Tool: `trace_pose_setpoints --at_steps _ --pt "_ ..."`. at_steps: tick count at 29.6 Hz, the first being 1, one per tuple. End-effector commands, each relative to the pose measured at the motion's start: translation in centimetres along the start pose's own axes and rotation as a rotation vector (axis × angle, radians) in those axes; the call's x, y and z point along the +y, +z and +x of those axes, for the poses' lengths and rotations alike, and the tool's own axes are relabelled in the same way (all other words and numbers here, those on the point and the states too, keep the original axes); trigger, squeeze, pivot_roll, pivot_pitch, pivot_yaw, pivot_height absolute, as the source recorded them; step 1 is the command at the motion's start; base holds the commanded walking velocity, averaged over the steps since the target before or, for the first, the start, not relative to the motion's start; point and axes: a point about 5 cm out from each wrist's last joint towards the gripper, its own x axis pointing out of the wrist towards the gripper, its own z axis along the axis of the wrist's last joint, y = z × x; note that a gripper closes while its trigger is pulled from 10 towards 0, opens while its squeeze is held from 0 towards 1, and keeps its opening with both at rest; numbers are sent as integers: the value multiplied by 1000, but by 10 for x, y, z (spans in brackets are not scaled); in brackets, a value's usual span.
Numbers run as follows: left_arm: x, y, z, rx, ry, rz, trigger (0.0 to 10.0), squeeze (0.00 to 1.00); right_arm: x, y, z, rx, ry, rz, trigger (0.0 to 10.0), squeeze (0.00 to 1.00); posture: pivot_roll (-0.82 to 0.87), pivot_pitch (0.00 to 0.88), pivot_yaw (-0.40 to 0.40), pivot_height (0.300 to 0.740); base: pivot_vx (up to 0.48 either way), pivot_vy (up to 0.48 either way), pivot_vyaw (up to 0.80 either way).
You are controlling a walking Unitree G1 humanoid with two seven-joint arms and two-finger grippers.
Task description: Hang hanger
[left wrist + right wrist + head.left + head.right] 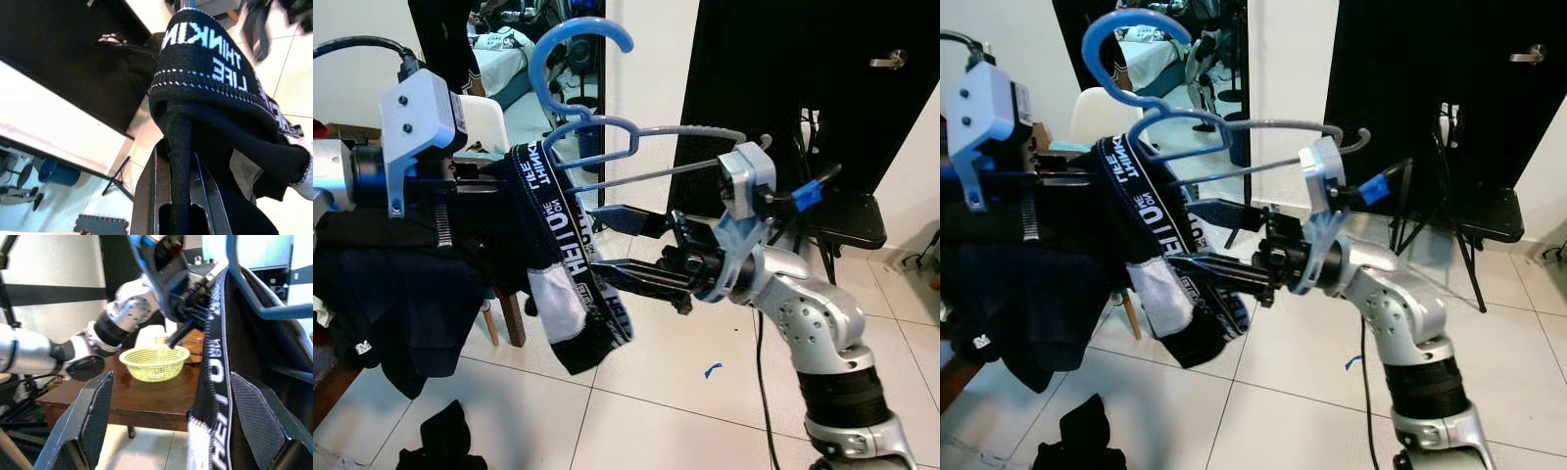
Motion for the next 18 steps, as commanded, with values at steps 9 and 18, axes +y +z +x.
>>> trace_pose_setpoints --at_steps 9,18 --pt "1 20 0 -53 -7 38 0 0 -6 2 23 2 -13 -26 10000 0 -29 0 -1 740 0 0 0" --pt "12 27 -1 -62 58 65 0 0 1 -12 30 81 56 -2 10000 0 -21 0 -9 740 0 0 0"
